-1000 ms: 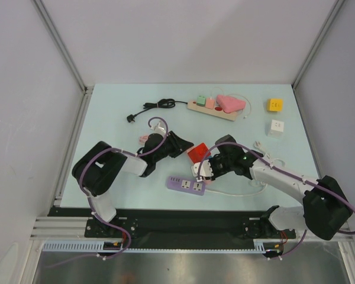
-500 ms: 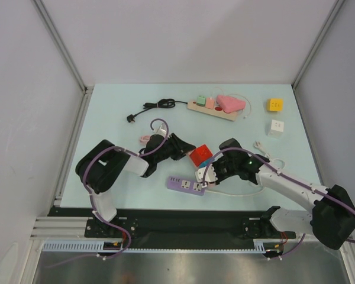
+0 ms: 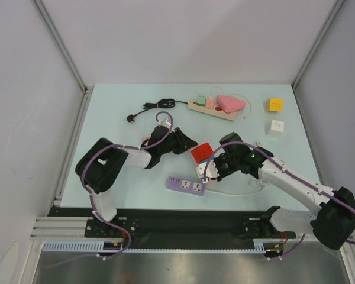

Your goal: Pull the plug off the socket

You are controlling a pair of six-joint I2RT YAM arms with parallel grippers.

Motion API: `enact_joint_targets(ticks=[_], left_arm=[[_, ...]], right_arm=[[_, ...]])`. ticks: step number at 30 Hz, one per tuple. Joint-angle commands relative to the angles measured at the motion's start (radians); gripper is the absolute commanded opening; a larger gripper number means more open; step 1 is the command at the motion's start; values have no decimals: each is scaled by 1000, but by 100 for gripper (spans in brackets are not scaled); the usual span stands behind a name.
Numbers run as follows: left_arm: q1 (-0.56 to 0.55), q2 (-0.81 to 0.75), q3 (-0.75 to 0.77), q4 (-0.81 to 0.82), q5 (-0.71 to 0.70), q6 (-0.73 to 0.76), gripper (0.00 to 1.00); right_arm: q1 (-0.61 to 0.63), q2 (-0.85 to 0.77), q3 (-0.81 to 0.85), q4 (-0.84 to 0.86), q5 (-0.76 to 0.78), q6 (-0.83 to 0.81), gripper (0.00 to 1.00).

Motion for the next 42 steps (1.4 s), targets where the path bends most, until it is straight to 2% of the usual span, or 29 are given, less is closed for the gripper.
enact_joint_targets(ticks=[1,6,14,17,18,20,21,22,24,25,27,28,30,31,35,42], left_arm=[[7,3,30,-51,-54,144,0],[7,-2,28,-38,-42,145,0],[7,-32,7,31,-31,159,0],[7,-54,-6,48,-36,171,0],[9,-58,-15,51,-34,176,0],[7,-75,-21,61,-36,184,0],[7,-80,-25,64,-37,187,0],[7,-86,-27,69,-38,188,0],[9,-89,-32,74,-38,191,0],[7,-94,-35,80,-39,191,0],[7,-95,-41,87,-39,190,0],[7,-95,-44,94,-41,188,0],[7,-91,-52,114,-38,178,0],[7,-89,-52,126,-34,171,0],[7,-81,-64,156,-25,156,0],[7,-89,-88,184,-24,145,0]], right_arm=[[2,-19,21,-67,-3,-7,0],[-18,-44,85,-139,-53,33,0],[-168,-136,102,-182,-92,117,0],[-282,-145,76,-106,-95,252,0],[-358,-139,69,-38,-89,349,0],[-457,-125,61,10,-110,417,0],[-507,-107,58,83,-133,524,0],[-611,-98,56,126,-141,572,0],[-688,-50,59,244,-161,673,0],[-784,-26,64,281,-156,786,0],[-830,19,81,379,-114,891,0],[-836,72,87,414,-52,1016,0],[-834,131,101,520,110,1111,0],[-833,189,113,537,140,1176,0],[-836,342,196,570,152,1249,0],[-810,599,398,514,338,1286,0]])
